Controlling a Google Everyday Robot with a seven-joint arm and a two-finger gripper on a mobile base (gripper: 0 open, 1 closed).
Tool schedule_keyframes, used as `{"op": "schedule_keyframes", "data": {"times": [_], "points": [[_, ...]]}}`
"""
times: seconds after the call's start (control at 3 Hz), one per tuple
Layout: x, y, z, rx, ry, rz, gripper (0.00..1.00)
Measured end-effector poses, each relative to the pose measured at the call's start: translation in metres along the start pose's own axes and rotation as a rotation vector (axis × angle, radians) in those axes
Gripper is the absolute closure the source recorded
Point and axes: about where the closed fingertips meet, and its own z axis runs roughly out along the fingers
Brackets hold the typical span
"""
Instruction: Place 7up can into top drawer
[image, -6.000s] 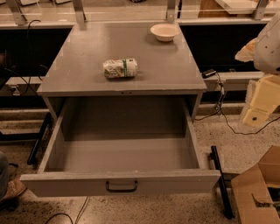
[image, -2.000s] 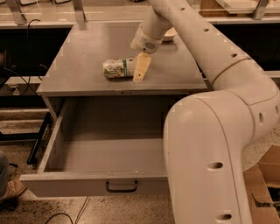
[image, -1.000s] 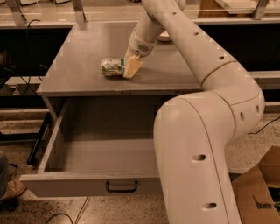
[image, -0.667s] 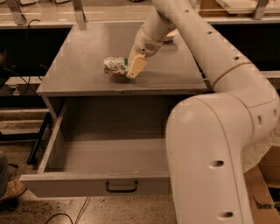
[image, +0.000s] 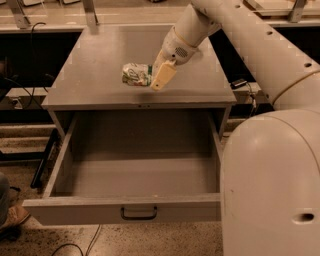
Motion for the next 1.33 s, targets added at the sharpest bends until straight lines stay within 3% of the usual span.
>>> {"op": "schedule_keyframes", "data": {"times": [0.33,0.67,1.0,1.33], "points": [[0.008,0.000,0.003,0.002,0.002,0.030,1.00],[0.002,0.019,-0.014,0.031,-0.017,0.067,1.00],[-0.022,0.069,-0.019,0.023,-0.031,0.068,1.00],[-0.019,0.136,0.038,-0.109,0.021,0.111,1.00]]}}
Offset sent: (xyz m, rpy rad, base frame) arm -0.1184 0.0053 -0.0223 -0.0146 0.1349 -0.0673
